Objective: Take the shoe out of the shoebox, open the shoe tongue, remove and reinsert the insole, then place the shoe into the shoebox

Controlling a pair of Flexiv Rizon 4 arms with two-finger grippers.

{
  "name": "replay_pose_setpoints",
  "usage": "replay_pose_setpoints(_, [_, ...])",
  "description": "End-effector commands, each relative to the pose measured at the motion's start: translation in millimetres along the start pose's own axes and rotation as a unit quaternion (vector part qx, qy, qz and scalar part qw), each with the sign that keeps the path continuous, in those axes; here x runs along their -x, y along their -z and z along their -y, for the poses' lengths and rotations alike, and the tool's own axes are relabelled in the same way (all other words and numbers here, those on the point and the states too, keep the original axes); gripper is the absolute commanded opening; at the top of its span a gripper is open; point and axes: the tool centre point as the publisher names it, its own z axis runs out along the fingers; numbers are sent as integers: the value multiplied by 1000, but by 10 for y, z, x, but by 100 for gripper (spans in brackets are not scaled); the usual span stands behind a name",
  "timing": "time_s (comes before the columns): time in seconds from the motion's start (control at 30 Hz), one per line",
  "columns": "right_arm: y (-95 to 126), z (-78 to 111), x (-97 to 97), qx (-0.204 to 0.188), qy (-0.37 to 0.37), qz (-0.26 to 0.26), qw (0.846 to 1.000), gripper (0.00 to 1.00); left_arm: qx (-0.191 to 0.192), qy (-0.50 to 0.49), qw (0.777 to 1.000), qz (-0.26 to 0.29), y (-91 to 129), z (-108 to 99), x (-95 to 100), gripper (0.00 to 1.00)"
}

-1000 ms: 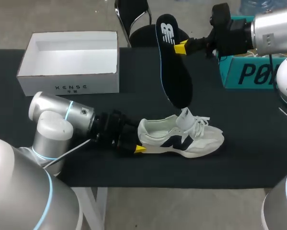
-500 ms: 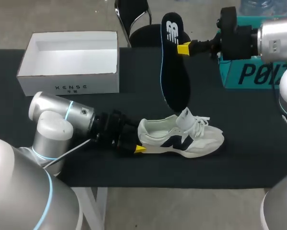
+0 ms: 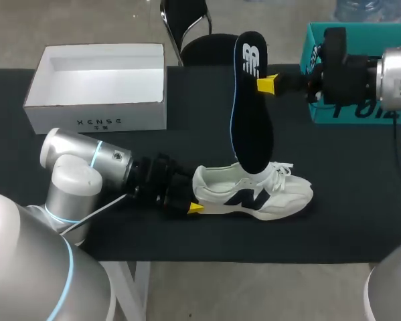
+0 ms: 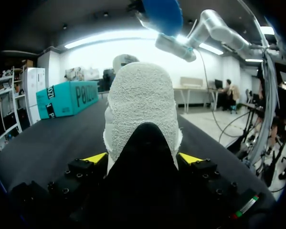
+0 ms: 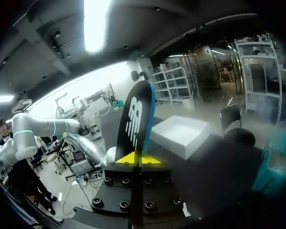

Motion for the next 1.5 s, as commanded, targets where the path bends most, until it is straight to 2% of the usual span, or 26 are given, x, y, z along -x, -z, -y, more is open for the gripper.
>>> replay_pose_setpoints(0.03, [-18,-2,-25,-6,-3,11,1000,0,1,0,1000,1,-23,-21,-6,0])
replay_pose_setpoints(0.67, [-18,-2,-25,-6,-3,11,1000,0,1,0,1000,1,-23,-21,-6,0])
replay_pose_setpoints(0.7, [-18,-2,-25,-6,-3,11,1000,0,1,0,1000,1,-23,-21,-6,2])
replay_pose_setpoints(0.73, [-18,-2,-25,-6,-3,11,1000,0,1,0,1000,1,-23,-21,-6,47])
replay_pose_setpoints(0.77, [-18,-2,-25,-6,-3,11,1000,0,4,-3,1000,3,-3,-27,1,100])
replay_pose_setpoints(0.93, [-18,-2,-25,-6,-3,11,1000,0,21,-6,1000,20,77,-53,40,100])
replay_pose_setpoints(1.2, [-18,-2,-25,-6,-3,11,1000,0,56,-27,998,13,149,-70,101,100])
replay_pose_setpoints(1.33, [-18,-2,-25,-6,-3,11,1000,0,108,-53,993,-16,244,-37,140,100])
replay_pose_setpoints(1.5, [-18,-2,-25,-6,-3,11,1000,0,214,-101,969,-72,501,23,233,100])
